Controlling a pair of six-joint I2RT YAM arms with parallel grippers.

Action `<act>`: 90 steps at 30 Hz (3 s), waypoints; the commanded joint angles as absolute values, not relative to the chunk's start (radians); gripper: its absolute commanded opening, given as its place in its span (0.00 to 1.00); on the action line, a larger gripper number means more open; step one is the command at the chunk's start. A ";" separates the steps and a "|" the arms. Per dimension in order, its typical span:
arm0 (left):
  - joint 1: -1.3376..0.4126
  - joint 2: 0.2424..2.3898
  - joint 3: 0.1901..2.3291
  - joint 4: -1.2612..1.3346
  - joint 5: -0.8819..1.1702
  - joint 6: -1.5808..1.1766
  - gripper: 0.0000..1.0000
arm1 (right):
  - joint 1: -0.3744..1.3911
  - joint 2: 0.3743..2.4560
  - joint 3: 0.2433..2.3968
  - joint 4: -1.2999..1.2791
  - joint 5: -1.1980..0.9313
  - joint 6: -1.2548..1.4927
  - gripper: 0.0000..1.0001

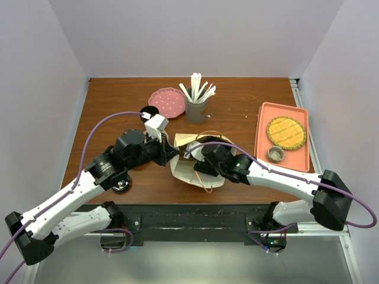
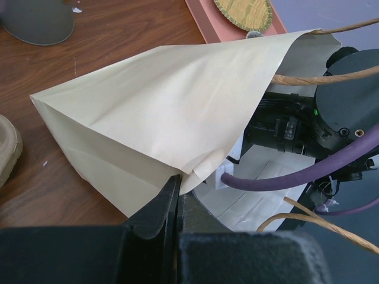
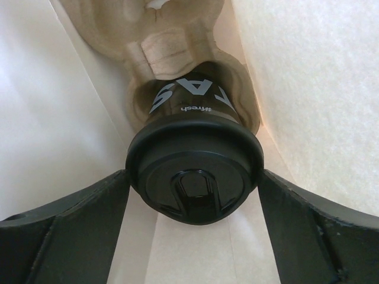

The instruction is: Pack the takeout coffee

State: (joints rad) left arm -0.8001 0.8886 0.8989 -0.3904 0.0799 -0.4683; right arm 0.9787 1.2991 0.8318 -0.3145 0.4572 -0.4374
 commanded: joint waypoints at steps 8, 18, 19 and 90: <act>-0.807 0.907 0.963 -0.429 0.114 -0.500 0.00 | 0.965 1.255 0.907 -0.413 0.486 -0.407 0.99; -0.805 0.942 0.983 -0.469 0.153 -0.517 0.00 | 0.959 1.212 0.933 -0.477 0.522 -0.391 0.99; -0.805 0.945 0.985 -0.475 0.166 -0.517 0.00 | 0.956 1.206 0.934 -0.483 0.525 -0.391 0.99; -0.805 1.157 1.293 -0.790 0.146 -0.630 0.00 | 0.931 1.152 1.031 -0.560 0.247 -0.423 0.91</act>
State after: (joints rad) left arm -0.8001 1.1576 1.2621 -0.7498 0.1345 -0.6006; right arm 0.9356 1.1694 0.9657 -0.5663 0.2661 -0.4221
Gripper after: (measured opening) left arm 0.013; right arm 0.916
